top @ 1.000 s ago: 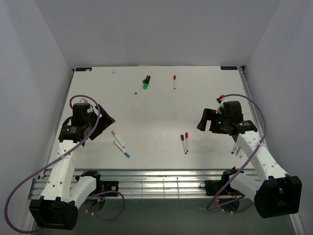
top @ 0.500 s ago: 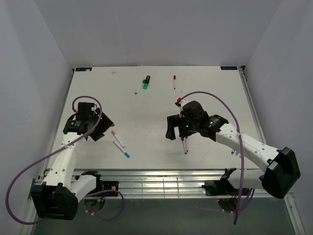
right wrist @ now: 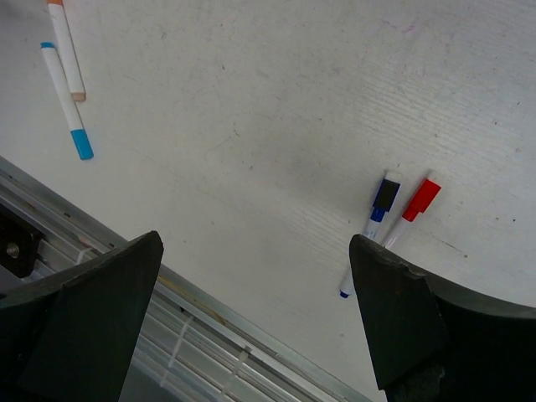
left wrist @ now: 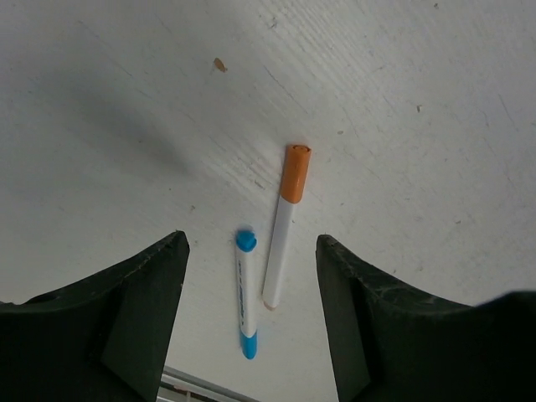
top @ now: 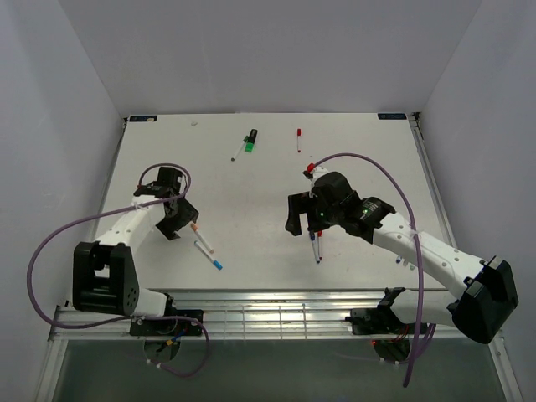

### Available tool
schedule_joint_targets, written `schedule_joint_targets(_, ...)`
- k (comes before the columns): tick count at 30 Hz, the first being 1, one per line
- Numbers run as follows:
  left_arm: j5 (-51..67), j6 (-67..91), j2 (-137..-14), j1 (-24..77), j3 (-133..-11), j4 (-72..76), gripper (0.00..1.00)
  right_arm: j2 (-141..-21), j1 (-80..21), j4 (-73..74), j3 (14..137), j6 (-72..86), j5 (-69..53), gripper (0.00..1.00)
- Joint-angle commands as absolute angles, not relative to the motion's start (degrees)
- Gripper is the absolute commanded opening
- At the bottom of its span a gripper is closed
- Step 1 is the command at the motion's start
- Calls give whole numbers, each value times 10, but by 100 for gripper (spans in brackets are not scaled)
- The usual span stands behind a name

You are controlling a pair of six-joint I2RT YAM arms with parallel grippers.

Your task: Open the pen caps

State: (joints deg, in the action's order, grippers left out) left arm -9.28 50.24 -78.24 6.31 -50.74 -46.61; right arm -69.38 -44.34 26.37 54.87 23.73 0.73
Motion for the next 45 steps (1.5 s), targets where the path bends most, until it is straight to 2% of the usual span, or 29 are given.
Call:
schedule_joint_targets(1,-134,505,-825,76,-547,-441,73,-685,-446,248,564,223,29,98)
schedule_joint_targets(11,-164,502,-916,90,-590,-432,72,-688,-446,237,558,200,48,97)
schedule_joint_targets(32,-222,559,-954,135,-570,-451,65,-645,-445,232,518,200,84,95)
schedule_joint_targets(37,-229,568,-955,136,-561,-444,55,-639,-445,234,514,200,83,95)
schedule_joint_targets(43,-229,580,-965,136,-550,-428,50,-631,-445,233,507,201,91,94)
schedule_joint_targets(45,-223,577,-968,136,-548,-419,44,-632,-445,234,506,200,94,94)
